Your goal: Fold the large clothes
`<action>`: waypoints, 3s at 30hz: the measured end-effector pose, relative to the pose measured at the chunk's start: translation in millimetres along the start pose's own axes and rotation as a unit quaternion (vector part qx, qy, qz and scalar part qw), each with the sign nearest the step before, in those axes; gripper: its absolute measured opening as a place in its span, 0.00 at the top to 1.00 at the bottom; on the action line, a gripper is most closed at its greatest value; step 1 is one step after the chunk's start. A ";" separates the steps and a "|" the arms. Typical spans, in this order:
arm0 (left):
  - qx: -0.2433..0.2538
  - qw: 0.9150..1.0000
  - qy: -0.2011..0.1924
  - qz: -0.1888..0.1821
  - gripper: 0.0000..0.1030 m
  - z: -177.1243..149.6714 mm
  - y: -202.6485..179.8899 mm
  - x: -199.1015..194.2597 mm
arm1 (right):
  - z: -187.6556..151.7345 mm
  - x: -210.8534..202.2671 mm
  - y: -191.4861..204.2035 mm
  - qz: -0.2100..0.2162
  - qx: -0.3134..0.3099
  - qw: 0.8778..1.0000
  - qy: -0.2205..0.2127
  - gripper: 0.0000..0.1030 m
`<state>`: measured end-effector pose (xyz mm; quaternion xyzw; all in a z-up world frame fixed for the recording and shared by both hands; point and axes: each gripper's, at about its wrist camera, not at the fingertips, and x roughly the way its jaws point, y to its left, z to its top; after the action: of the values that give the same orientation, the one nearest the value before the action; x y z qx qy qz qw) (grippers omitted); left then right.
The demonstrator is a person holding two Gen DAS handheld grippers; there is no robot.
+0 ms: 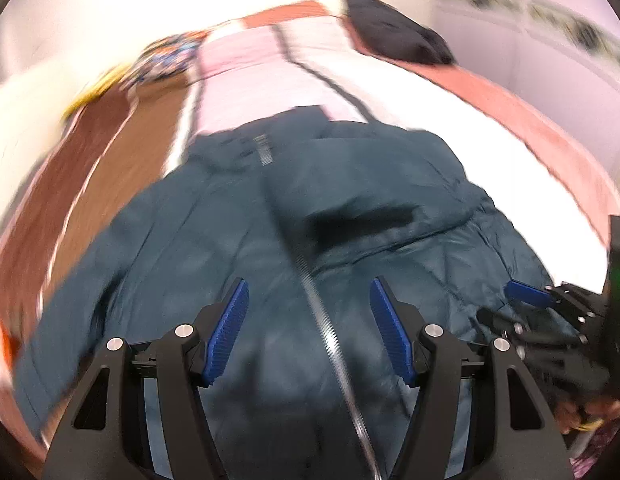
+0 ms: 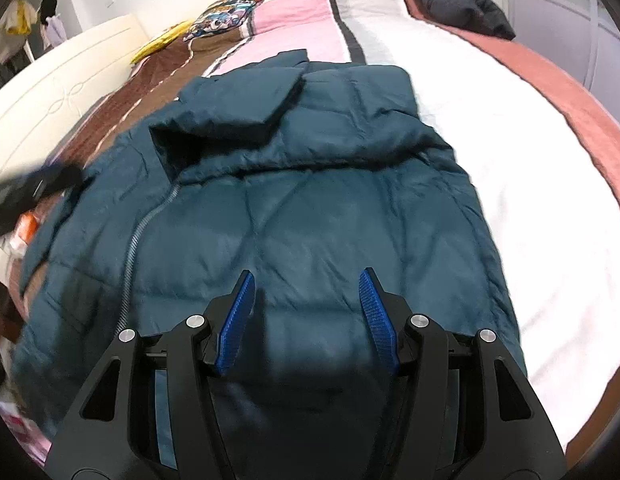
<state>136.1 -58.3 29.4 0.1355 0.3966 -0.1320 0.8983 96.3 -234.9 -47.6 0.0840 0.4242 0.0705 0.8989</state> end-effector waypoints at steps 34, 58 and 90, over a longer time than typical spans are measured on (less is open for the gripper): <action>-0.051 0.998 0.008 0.031 0.97 82.2 17.8 56.1 | -27.9 3.0 -19.4 0.040 0.014 0.999 -0.007 0.46; -0.337 0.934 0.096 0.072 0.98 -30.0 181.6 110.9 | -29.9 10.3 -9.1 0.016 -0.003 1.000 0.000 0.44; -0.424 0.901 0.084 0.040 0.66 -28.0 173.5 105.1 | -30.8 11.2 -8.1 0.006 -0.009 1.000 0.000 0.42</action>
<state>245.2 98.9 -43.3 -0.2322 0.4835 0.0965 0.8385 79.9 -237.7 -77.0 0.0789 0.4230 0.0800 0.8991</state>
